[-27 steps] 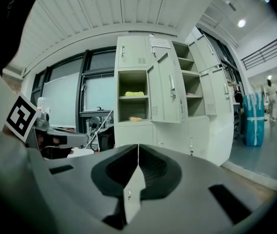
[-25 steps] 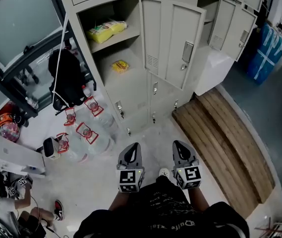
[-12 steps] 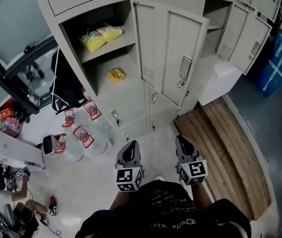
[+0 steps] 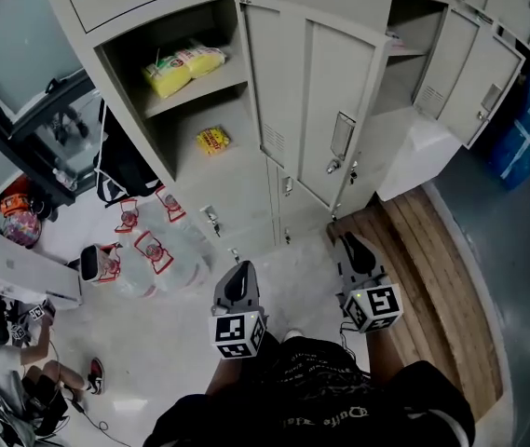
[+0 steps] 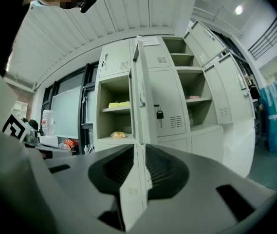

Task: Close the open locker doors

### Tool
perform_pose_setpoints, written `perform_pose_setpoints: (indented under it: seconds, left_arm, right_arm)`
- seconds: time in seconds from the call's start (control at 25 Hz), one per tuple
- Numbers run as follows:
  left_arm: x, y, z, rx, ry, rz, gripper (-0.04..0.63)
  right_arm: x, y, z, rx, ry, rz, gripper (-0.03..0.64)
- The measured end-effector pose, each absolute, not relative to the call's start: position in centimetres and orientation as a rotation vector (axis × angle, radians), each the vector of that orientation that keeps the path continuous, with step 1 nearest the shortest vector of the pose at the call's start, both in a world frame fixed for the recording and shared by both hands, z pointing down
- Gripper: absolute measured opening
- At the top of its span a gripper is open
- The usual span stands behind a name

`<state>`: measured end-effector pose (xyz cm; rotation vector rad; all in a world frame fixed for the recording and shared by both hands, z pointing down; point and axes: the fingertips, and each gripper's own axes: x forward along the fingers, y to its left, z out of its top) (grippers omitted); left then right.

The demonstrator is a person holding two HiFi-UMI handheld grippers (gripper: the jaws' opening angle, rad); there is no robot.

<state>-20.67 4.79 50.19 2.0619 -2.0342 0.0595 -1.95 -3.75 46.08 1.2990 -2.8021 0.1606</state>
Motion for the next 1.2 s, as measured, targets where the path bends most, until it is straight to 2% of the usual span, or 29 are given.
perform_pose_setpoints:
  seconds: [0.08, 0.32, 0.84, 0.96, 1.2]
  left_arm:
    - [-21.1, 4.9, 50.4, 2.04, -2.047, 0.059, 0.008]
    - [-22.7, 5.0, 50.5, 1.996, -2.081, 0.064, 0.008]
    - [-25.5, 5.4, 50.6, 1.976, -2.107, 0.102, 0.008]
    - [-26.3, 5.7, 50.7, 1.953, -2.119, 0.097, 0.008]
    - [-27.5, 6.1, 51.0, 1.927, -2.134, 0.099, 0.007]
  right_arm:
    - [-2.0, -4.9, 45.1, 1.274, -2.831, 0.156, 0.102]
    - [-2.6, -8.5, 42.2, 1.252, -2.859, 0.064, 0.11]
    - [-4.7, -12.6, 41.9, 1.215, -2.786, 0.007, 0.123]
    - [-4.9, -12.4, 41.8, 1.23, -2.774, -0.032, 0.092]
    - [-5.5, -11.8, 41.6, 1.207, -2.815, -0.008, 0.089]
